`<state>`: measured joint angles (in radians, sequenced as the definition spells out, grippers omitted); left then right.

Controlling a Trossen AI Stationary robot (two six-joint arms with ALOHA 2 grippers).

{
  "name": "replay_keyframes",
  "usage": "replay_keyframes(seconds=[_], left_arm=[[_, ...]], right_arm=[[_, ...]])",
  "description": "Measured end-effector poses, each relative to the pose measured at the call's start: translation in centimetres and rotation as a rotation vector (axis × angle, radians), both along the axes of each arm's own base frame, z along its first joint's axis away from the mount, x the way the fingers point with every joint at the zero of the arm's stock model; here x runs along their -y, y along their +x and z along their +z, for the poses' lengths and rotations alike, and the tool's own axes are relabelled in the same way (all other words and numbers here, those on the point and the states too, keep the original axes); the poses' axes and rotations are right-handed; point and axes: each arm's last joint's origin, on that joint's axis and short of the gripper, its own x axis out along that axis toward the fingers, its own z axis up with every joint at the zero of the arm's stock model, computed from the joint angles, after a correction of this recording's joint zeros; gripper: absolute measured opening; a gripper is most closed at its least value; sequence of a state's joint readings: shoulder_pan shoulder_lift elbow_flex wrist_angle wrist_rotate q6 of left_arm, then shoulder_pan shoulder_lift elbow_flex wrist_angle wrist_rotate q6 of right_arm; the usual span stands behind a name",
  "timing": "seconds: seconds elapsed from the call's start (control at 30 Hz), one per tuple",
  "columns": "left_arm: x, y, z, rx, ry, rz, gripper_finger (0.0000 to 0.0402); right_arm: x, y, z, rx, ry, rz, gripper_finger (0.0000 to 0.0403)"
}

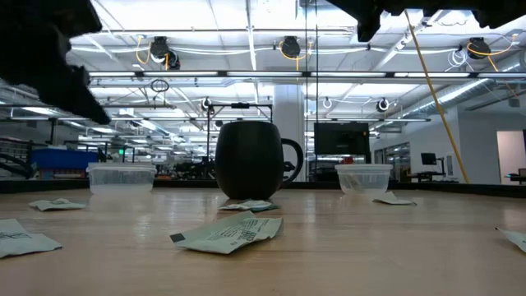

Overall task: Pick and place items into bin
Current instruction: Put the green stevia packet into the left transparent bin

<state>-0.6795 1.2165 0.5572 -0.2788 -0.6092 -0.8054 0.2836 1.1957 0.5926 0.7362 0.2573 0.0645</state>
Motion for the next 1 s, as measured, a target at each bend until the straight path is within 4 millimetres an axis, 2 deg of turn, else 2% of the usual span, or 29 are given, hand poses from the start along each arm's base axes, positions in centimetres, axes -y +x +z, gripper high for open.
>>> replay_keyframes(seconds=[0.23,0.33,0.8,1.0], left_arm=[[0.9,0.8,-3.9,-0.174,0.012,0.029,0.0209],[1.3,1.0,-5.0,-0.206,-0.009,0.035,0.0209],[1.9,1.5,-7.9,-0.278,0.004,0.070,0.0205],[1.8,1.5,-7.9,-0.252,-0.005,0.100,0.0147]], right_arm=[[0.0,0.0,0.0,0.000,0.002,-0.001,0.0156],[0.0,0.0,0.0,0.000,0.002,-0.001,0.0156],[0.0,0.0,0.0,-0.003,0.001,-0.002,0.0151],[0.0,0.0,0.0,-0.003,0.001,-0.002,0.0150]])
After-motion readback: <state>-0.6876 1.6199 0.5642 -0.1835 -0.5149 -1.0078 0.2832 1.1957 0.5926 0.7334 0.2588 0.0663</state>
